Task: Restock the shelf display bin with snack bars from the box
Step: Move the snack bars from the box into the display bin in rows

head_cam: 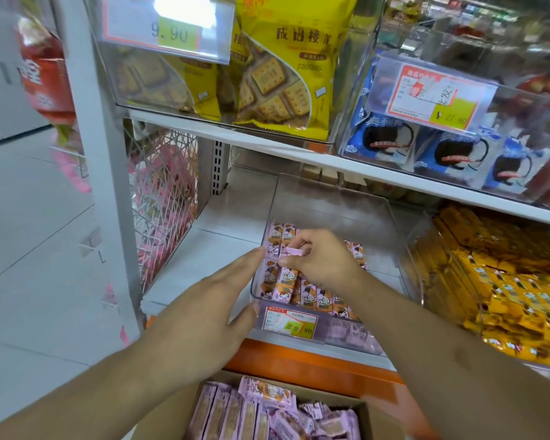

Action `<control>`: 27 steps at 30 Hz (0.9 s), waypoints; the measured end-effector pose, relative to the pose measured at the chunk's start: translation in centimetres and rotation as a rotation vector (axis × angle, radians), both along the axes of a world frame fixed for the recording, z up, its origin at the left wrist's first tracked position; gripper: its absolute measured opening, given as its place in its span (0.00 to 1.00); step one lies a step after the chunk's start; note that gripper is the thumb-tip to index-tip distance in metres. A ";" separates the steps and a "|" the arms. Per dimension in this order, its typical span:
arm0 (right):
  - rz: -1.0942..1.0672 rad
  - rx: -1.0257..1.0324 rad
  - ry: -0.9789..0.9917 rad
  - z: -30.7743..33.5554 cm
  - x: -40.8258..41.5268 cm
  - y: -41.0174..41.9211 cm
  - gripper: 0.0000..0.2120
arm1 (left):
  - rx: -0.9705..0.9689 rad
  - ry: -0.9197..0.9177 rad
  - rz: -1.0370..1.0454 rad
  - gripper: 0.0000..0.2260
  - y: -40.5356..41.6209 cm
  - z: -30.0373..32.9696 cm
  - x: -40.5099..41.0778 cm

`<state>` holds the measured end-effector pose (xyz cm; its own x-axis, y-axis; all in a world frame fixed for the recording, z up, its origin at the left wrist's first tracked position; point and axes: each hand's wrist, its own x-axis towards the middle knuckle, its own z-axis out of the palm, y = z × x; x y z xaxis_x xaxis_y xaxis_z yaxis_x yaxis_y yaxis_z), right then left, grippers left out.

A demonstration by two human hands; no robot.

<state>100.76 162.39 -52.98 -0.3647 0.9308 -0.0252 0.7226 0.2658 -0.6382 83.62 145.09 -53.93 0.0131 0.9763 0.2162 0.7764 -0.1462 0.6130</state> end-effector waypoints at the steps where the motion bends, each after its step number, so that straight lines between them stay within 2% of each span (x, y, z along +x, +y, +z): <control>1: 0.018 0.010 -0.039 0.0 -0.1 0.1 0.12 | -0.002 0.000 0.009 0.35 0.0 0.0 0.0; 6: 0.129 0.068 -0.183 -0.7 -0.7 0.0 0.11 | 0.001 -0.001 0.018 0.35 -0.1 -0.1 0.0; 10: 0.146 -0.070 -0.132 -0.3 -0.4 -0.2 0.20 | 0.004 -0.018 0.020 0.35 -0.1 0.0 0.1; 12: 0.185 -0.090 -0.170 -0.2 -0.3 -0.2 0.23 | 0.008 -0.018 0.020 0.35 -0.1 0.0 0.1; 21: 0.094 -0.141 -0.024 -0.1 -0.1 0.7 0.24 | 0.010 -0.016 0.016 0.36 -0.1 -0.1 0.2; 27: 0.119 -0.150 -0.067 -0.3 0.0 0.7 0.24 | 0.010 -0.002 0.020 0.36 -0.3 -0.1 0.1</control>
